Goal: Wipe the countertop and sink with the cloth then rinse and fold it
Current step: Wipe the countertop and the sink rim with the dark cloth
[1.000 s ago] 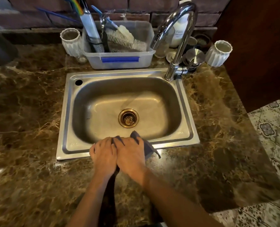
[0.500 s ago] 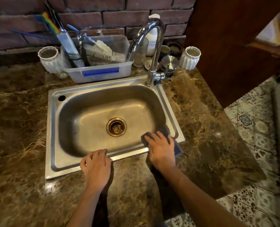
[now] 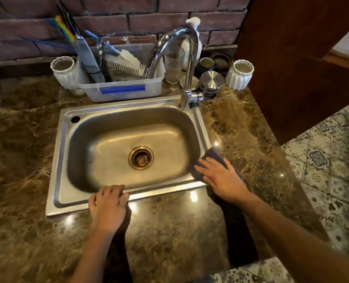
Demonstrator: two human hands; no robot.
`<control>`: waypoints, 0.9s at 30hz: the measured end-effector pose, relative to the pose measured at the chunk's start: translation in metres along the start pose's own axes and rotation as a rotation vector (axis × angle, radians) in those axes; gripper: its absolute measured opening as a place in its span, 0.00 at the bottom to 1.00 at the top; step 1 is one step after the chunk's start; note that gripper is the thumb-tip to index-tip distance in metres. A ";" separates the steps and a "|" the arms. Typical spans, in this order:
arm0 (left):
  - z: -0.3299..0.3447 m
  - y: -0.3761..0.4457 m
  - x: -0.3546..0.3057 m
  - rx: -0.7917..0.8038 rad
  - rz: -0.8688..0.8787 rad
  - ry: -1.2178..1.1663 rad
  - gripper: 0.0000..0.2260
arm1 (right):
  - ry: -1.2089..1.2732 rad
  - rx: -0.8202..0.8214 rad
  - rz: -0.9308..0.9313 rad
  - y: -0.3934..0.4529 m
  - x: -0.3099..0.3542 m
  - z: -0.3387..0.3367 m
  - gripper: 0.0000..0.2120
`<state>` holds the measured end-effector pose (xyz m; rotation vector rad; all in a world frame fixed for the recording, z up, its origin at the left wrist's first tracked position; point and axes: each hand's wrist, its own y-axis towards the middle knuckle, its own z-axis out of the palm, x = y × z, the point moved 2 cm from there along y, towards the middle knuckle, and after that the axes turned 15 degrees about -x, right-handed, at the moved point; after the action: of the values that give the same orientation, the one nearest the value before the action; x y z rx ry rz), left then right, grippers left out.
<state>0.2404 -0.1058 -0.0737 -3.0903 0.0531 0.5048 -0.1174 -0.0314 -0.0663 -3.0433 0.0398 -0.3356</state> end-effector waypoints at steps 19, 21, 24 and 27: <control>0.066 -0.005 -0.205 0.084 -0.264 0.226 0.21 | -0.047 -0.116 0.084 0.000 -0.012 0.011 0.22; 0.067 -0.003 -0.206 0.121 -0.256 0.278 0.22 | -0.049 -0.132 0.046 0.042 -0.022 0.007 0.23; 0.066 -0.001 -0.208 0.121 -0.234 0.294 0.23 | -0.037 -0.135 0.041 0.119 -0.042 0.004 0.20; 0.065 0.000 -0.208 0.078 -0.221 0.286 0.21 | -0.057 -0.178 0.062 0.170 -0.050 -0.002 0.20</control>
<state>0.0231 -0.0979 -0.0690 -3.0133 -0.2569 0.0517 -0.1691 -0.1993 -0.0891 -3.2164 0.1694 -0.2541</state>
